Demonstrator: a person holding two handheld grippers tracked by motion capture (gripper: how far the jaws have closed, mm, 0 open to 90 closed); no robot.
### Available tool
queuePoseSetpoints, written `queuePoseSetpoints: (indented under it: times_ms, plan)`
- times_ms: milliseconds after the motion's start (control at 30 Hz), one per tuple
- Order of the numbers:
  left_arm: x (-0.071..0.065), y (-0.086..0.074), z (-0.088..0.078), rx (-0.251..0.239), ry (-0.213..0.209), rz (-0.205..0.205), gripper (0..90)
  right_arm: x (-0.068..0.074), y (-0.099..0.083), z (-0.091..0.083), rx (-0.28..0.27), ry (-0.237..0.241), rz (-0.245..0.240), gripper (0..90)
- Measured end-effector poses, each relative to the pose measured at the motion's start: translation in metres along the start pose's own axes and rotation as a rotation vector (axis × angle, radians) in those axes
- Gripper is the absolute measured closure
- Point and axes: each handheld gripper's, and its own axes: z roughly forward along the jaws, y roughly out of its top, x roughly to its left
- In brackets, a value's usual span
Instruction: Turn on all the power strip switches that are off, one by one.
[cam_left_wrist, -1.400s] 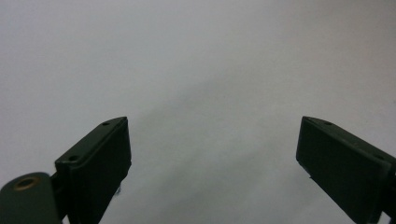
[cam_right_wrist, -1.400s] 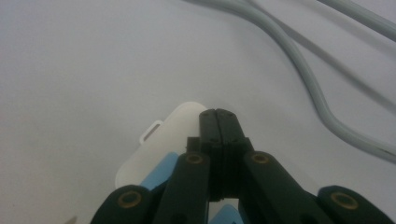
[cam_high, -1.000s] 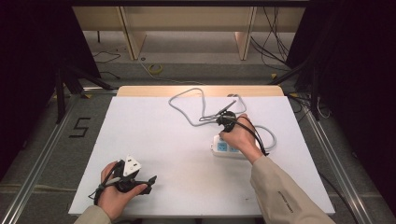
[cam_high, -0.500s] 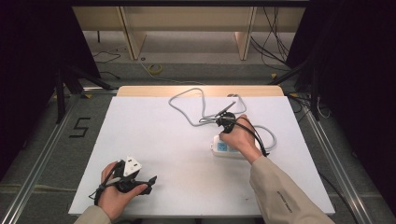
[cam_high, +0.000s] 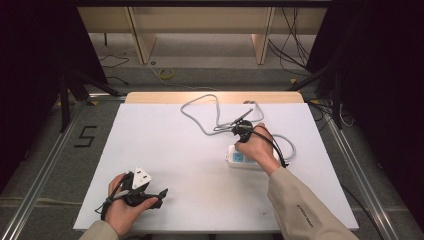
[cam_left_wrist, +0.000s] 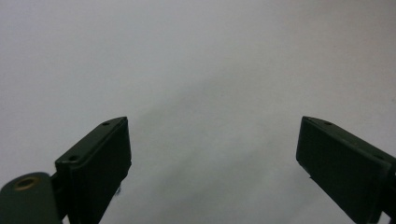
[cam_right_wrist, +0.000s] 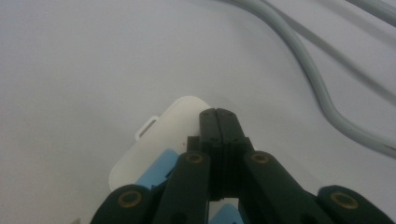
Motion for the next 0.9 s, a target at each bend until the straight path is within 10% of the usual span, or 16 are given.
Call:
queuePoseSetpoints:
  times_ms: [900]
  plan:
    - [0.0, 0.0, 0.0, 0.001, 0.002, -0.002, 10.2, -0.011, -0.02, -0.027, -0.147, 0.078, 0.016, 88.6]
